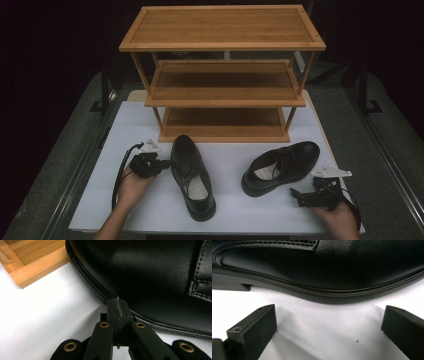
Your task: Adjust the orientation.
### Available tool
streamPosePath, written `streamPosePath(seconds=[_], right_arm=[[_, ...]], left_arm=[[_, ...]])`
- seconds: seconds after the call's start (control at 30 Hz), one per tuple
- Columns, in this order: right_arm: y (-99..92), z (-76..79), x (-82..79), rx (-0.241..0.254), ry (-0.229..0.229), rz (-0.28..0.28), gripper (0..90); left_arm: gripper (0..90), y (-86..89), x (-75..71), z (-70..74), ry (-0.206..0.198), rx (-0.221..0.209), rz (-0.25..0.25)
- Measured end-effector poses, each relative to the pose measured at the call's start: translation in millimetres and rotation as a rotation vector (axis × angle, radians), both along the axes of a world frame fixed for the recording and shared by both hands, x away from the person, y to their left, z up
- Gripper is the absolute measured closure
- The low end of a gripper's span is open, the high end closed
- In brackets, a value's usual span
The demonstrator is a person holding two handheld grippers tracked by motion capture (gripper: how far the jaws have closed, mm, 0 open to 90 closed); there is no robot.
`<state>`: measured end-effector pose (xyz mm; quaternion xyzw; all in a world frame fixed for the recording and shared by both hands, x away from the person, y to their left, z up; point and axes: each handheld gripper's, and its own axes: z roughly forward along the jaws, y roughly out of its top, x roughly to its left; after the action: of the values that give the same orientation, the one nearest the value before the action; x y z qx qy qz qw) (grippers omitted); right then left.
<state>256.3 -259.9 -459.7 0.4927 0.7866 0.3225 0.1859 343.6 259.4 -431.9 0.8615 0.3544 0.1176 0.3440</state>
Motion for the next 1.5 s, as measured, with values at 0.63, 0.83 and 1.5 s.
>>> streamPosePath(seconds=[0.63, 0.83, 1.5], right_arm=[[0.0, 0.0, -0.1, -0.001, 0.000, 0.000, 0.0], [0.0, -0.1, -0.1, 0.001, 0.000, 0.000, 0.0], [0.0, -0.1, -0.2, 0.000, -0.001, -0.001, 0.0]], left_arm=[[90.0, -26.4, 16.7, -1.1, -0.002, -0.006, -0.018], [90.0, -35.6, 20.5, -2.2, -0.007, -0.025, -0.020], [69.9, -21.2, 5.2, 9.1, -0.033, 0.006, -0.049]])
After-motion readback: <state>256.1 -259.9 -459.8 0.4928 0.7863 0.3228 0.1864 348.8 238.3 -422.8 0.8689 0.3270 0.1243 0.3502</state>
